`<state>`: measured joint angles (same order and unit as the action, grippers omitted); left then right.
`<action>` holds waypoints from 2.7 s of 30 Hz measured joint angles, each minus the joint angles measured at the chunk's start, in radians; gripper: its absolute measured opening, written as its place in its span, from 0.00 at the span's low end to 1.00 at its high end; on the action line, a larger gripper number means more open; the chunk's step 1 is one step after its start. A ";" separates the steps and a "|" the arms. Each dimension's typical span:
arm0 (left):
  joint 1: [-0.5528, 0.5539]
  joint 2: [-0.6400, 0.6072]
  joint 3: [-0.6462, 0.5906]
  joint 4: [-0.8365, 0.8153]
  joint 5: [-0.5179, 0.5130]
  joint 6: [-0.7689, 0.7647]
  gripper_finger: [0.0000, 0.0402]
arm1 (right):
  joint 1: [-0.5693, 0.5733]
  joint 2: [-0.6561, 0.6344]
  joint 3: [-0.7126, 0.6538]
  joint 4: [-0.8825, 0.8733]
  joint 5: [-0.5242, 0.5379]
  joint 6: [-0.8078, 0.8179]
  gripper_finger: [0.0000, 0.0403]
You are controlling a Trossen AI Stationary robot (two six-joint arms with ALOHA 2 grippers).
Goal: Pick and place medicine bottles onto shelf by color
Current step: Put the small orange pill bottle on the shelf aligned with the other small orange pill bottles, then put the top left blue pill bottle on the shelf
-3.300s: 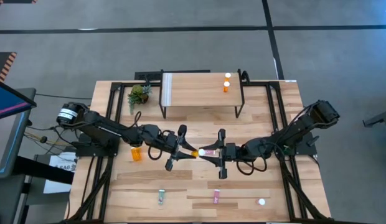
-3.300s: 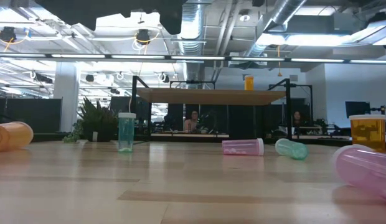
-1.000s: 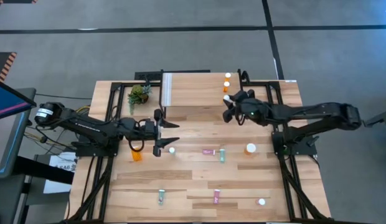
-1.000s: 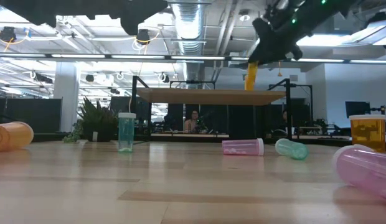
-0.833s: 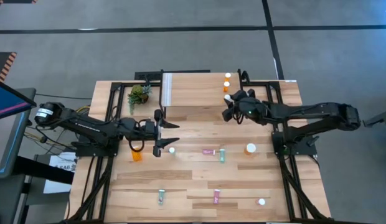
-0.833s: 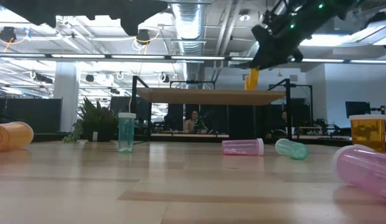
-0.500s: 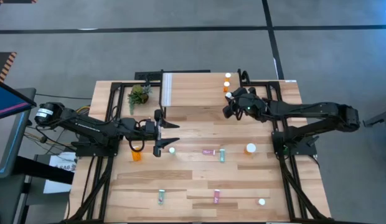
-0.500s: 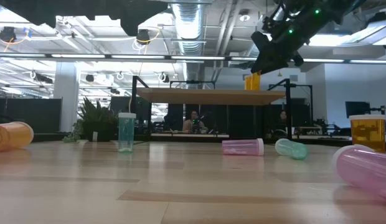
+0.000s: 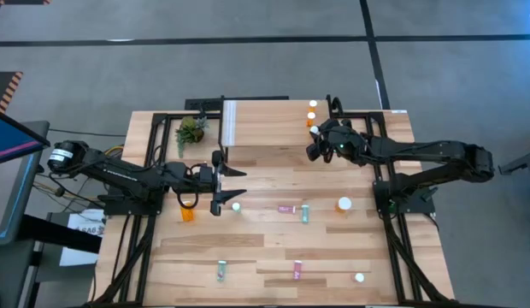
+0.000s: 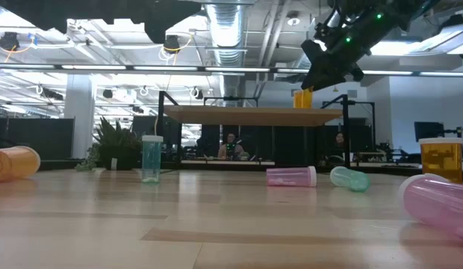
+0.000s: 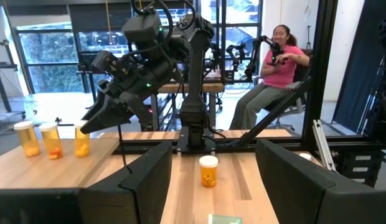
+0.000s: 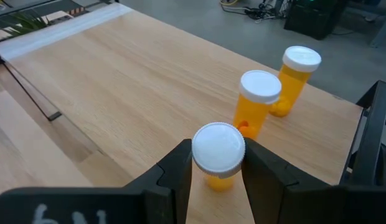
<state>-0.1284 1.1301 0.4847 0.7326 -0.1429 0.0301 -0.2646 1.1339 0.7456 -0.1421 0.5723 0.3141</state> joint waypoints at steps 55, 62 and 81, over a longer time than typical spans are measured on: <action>0.000 0.000 0.001 0.000 0.058 0.000 0.55 | -0.045 0.061 0.000 0.004 -0.052 -0.009 0.38; 0.000 0.000 0.001 -0.003 0.057 0.000 0.55 | -0.042 0.047 0.000 -0.038 -0.052 -0.008 0.39; 0.000 0.000 0.000 -0.019 0.052 -0.008 0.55 | 0.175 -0.277 0.000 -0.235 -0.100 0.081 0.38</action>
<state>-0.1287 1.1305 0.4850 0.7132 -0.0906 0.0222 -0.0897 0.8570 0.7460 -0.3775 0.4721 0.3952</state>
